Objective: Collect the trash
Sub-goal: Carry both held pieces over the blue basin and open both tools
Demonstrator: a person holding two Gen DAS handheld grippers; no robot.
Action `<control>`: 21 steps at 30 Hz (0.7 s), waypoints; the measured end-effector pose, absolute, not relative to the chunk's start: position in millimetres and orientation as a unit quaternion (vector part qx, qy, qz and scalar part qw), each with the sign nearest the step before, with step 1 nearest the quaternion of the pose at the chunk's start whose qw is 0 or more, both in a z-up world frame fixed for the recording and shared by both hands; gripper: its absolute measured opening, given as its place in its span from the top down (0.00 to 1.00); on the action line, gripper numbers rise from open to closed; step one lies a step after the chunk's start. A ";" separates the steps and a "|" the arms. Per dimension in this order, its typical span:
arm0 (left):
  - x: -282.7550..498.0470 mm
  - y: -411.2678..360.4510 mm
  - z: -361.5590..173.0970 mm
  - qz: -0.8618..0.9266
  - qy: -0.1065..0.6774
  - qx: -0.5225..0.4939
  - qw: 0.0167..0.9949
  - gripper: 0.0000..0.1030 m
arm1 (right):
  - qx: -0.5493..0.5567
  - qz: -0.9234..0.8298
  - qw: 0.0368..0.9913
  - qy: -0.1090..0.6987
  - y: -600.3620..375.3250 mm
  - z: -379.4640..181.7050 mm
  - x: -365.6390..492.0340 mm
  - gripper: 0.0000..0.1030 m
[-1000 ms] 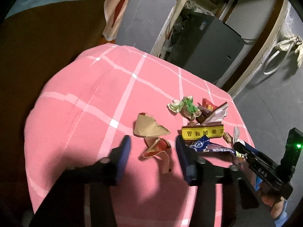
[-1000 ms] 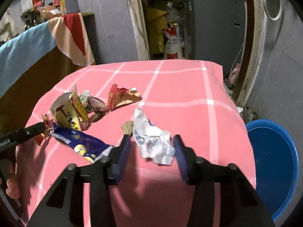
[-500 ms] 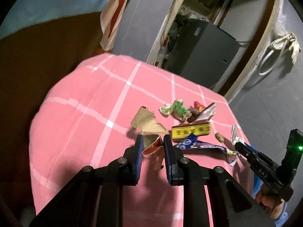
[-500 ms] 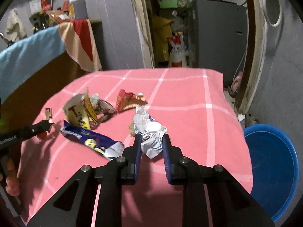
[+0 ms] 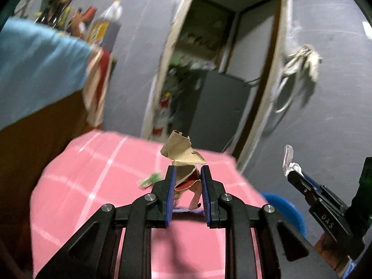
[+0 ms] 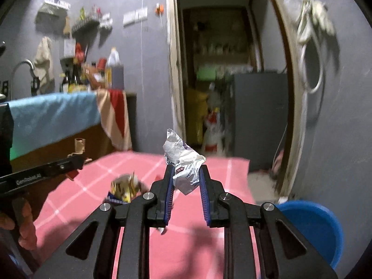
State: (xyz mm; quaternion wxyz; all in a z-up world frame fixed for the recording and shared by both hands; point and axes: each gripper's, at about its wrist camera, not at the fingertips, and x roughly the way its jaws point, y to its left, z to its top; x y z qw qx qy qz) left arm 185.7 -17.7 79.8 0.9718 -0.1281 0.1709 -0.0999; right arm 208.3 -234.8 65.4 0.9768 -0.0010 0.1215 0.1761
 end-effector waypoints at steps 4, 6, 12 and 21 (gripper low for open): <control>180.6 -41.9 91.0 -0.141 0.133 -0.121 0.974 0.83 | 0.003 0.153 0.985 0.078 -250.0 77.2 189.2 0.81; 177.7 -55.1 97.7 -0.160 0.116 -0.118 0.973 0.83 | 0.005 0.139 0.989 0.057 -259.8 83.1 178.9 0.81; 178.7 -98.8 110.0 -0.207 0.088 -0.103 0.969 0.83 | -0.003 0.096 0.995 0.015 -288.9 93.8 157.1 0.81; 187.4 -163.1 110.5 -0.255 0.102 -0.085 0.958 0.83 | -0.004 0.047 0.999 0.010 -330.5 89.1 146.7 0.81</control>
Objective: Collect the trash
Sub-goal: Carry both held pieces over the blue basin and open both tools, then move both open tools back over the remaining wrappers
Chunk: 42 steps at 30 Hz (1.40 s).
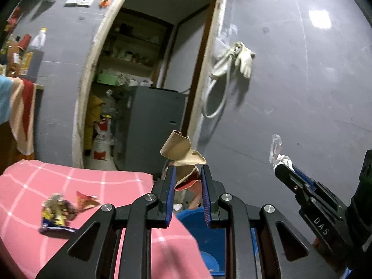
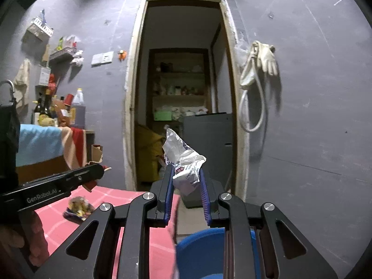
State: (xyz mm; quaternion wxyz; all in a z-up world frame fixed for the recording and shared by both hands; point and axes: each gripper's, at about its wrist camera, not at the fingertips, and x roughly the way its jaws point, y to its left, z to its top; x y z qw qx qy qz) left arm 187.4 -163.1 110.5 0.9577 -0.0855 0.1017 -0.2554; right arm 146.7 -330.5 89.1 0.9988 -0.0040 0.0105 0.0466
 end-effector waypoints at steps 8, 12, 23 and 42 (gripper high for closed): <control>207.9 -205.2 95.4 -0.276 0.149 -0.072 0.947 0.83 | 0.012 0.023 0.998 0.054 -359.5 66.4 154.3 0.81; 219.1 -218.2 86.4 -0.283 0.177 -0.065 0.940 0.83 | 0.017 0.020 0.997 0.075 -366.2 56.0 158.6 0.80; 251.0 -233.4 57.6 -0.301 0.270 -0.073 0.912 0.82 | 0.034 0.008 0.989 0.141 -373.3 36.2 185.3 0.80; 266.4 -208.1 46.2 -0.287 0.305 -0.102 0.902 0.59 | 0.078 0.002 0.976 0.202 -386.6 23.9 206.2 0.58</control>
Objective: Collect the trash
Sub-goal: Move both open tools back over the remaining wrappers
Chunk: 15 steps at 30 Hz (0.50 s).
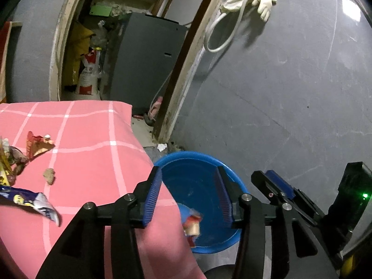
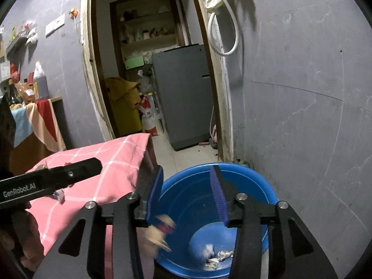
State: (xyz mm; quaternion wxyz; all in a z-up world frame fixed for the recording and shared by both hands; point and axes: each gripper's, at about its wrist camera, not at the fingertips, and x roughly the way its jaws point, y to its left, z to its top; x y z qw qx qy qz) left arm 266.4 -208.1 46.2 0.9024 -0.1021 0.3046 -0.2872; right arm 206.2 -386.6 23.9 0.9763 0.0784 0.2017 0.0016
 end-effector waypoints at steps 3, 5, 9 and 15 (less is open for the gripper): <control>260.9 -196.8 53.6 -0.280 0.290 -0.106 0.909 0.57 | 0.074 0.003 0.980 0.187 -382.3 33.2 199.2 0.53; 256.2 -189.4 60.2 -0.275 0.277 -0.109 0.914 0.52 | 0.070 0.004 0.982 0.175 -378.0 40.7 195.3 0.53; 242.0 -168.1 76.3 -0.258 0.238 -0.115 0.929 0.43 | 0.060 0.006 0.988 0.143 -368.3 58.7 185.1 0.30; 216.4 -131.4 99.3 -0.224 0.174 -0.118 0.952 0.18 | 0.047 0.018 0.995 0.090 -348.3 80.5 169.2 0.11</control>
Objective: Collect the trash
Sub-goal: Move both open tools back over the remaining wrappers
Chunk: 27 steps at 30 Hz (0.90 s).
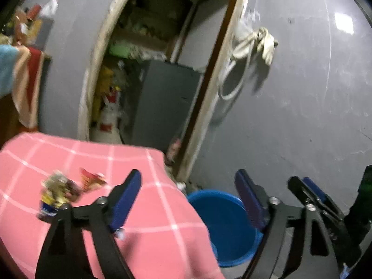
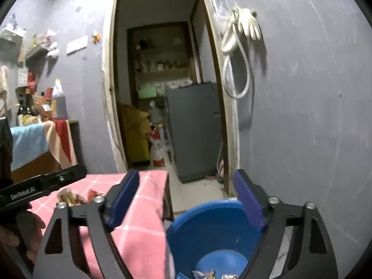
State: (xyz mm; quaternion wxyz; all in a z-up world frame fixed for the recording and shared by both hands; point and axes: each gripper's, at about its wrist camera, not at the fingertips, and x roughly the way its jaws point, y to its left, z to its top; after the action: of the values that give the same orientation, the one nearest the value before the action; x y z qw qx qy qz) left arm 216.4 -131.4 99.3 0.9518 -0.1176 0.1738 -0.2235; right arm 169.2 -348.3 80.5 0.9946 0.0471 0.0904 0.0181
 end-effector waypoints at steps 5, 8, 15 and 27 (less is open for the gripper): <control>192.2 -100.4 109.9 -0.173 0.114 -0.117 0.971 0.03 | 0.038 0.038 0.998 0.043 -328.9 93.4 152.9 0.00; 181.0 -83.5 111.6 -0.154 0.097 -0.114 0.977 0.02 | 0.032 0.050 0.998 0.028 -316.9 97.6 149.2 0.00; 158.3 -48.2 111.8 -0.114 0.067 -0.103 0.986 0.02 | 0.028 0.079 0.996 0.007 -289.8 100.0 141.1 0.00; 138.3 3.0 89.4 -0.053 0.071 -0.077 0.993 0.02 | 0.024 0.122 0.992 0.009 -249.7 92.8 141.7 0.00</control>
State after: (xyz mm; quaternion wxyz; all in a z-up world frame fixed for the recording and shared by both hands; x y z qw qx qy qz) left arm 138.3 3.0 89.4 0.9931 -0.0773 0.0706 -0.0527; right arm 141.7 -249.7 92.8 0.9922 0.0236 0.0088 0.1217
